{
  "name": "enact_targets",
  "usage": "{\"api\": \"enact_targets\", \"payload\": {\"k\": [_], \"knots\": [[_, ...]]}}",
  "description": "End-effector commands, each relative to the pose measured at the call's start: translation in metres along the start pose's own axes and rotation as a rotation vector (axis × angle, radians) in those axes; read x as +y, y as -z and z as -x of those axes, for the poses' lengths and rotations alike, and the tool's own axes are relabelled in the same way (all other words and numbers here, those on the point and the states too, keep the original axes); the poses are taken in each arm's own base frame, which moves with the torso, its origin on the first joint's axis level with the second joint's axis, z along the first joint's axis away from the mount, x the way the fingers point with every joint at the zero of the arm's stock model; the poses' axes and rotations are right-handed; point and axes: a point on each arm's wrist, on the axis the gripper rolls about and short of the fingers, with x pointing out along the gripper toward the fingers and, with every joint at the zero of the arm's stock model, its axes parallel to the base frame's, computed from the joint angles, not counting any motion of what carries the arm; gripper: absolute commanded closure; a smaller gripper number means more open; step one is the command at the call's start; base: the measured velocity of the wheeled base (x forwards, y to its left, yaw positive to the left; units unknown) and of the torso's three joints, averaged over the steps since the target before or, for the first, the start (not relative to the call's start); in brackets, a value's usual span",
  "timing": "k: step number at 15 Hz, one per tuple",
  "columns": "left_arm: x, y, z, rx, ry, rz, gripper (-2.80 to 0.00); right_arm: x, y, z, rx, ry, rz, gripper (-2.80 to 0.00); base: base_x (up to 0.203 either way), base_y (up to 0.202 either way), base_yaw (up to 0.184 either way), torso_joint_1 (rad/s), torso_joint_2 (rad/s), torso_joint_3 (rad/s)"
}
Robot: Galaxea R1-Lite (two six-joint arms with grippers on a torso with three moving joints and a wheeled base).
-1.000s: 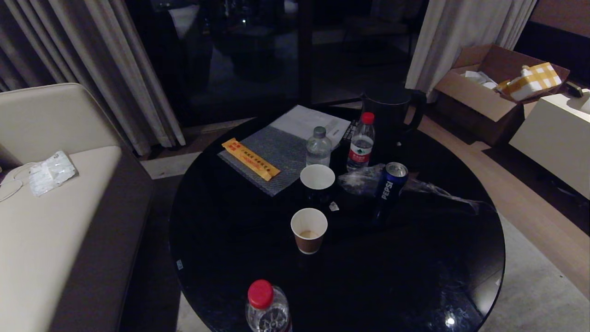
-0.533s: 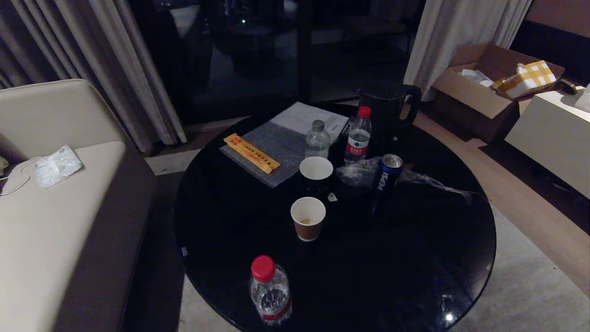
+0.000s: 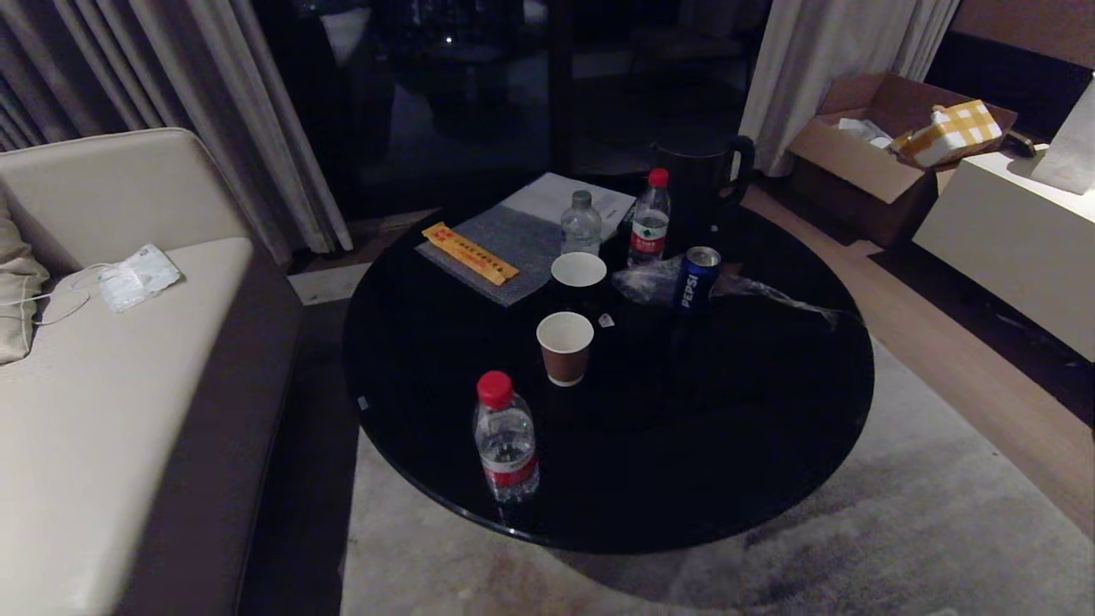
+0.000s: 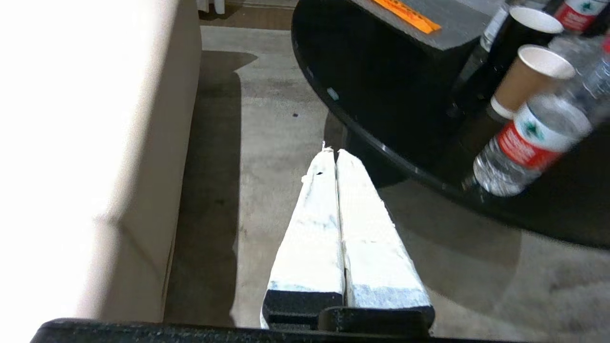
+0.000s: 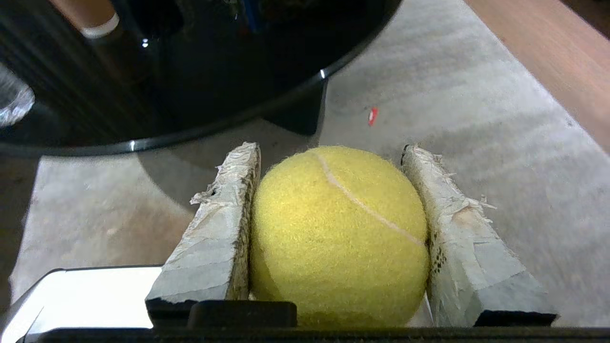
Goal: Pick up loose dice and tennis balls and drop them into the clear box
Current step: Put the ball in the box
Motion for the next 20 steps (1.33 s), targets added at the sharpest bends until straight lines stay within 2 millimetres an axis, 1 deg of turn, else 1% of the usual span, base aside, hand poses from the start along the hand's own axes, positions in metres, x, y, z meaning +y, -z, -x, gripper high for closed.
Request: {"api": "enact_targets", "payload": {"k": [1,15,20], "knots": [[0.0001,0.0003,-0.0002,0.002,-0.002,0.001,0.00,0.0000,0.0000,-0.0001,0.003,-0.001,0.000,0.00,-0.181,0.000,-0.003,0.003,-0.01,0.000],[0.0000,0.0003,-0.0001,0.001,0.000,0.002,0.00,0.0000,0.0000,-0.0001,0.003,-0.001,0.002,0.00,-0.178,0.000,-0.003,0.003,0.00,0.004],[0.0000,0.0003,-0.0002,0.002,0.000,0.005,0.00,0.0000,0.0000,-0.0001,0.003,-0.002,0.002,0.00,0.000,0.000,0.000,0.000,0.00,0.000]]}}
